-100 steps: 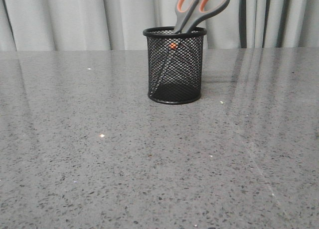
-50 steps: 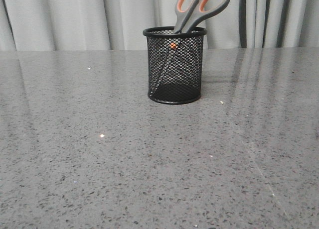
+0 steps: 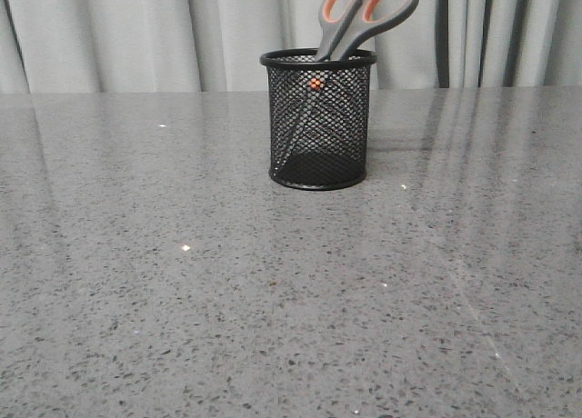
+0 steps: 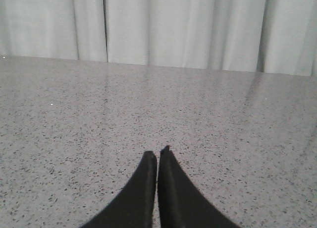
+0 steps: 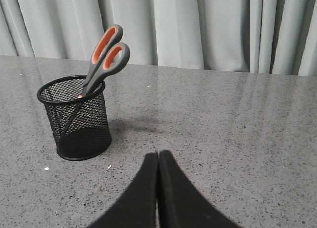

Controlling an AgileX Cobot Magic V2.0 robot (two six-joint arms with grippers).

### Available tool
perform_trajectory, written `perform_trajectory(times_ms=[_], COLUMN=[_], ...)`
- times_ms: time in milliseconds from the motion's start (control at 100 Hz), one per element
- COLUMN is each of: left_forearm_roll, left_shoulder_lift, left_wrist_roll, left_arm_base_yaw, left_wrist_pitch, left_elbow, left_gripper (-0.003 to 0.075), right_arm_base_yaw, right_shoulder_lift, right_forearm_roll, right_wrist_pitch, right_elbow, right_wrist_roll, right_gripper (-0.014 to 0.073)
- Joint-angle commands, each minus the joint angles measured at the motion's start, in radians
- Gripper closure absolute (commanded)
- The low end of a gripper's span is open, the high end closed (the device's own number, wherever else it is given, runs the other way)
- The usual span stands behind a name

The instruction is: Put scissors into bucket

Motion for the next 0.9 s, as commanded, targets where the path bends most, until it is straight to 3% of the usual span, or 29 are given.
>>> perform_trajectory(times_ms=[0, 160, 220, 400, 560, 710, 750, 890], left_forearm_roll=[-0.008, -0.008, -0.008, -0.008, -0.008, -0.008, -0.008, -0.008], left_shoulder_lift=[-0.028, -0.028, -0.028, -0.028, -0.028, -0.028, -0.028, -0.028], left_wrist_roll=[-0.011, -0.011, -0.011, -0.011, -0.011, -0.011, -0.011, -0.011], left_arm_base_yaw=[0.002, 0.002, 0.002, 0.002, 0.002, 0.002, 0.002, 0.002], left_wrist_pitch=[-0.069, -0.069, -0.069, -0.069, -0.069, -0.069, -0.069, -0.069], left_elbow=[0.04, 0.04, 0.04, 0.04, 0.04, 0.04, 0.04, 0.04], left_gripper=[0.074, 0.074, 0.074, 0.074, 0.074, 0.074, 0.074, 0.074], right_arm_base_yaw=[-0.002, -0.002, -0.002, -0.085, -0.198, -0.215, -0.215, -0.217], right_shoulder_lift=[0.006, 0.006, 0.006, -0.009, -0.102, -0.236, -0.271, -0.283], right_forearm_roll=[0.004, 0.004, -0.058, -0.145, -0.155, -0.161, -0.166, -0.192], right_wrist_pitch=[-0.078, -0.078, -0.086, -0.257, -0.251, -0.248, -0.168, -0.117], right_elbow=[-0.026, -0.024, -0.016, 0.099, 0.2, 0.291, 0.289, 0.289], right_wrist_roll=[0.002, 0.002, 0.0, 0.047, 0.082, 0.09, 0.099, 0.099], right_gripper=[0.0667, 0.0667, 0.0667, 0.0667, 0.0667, 0.0667, 0.0667, 0.0667])
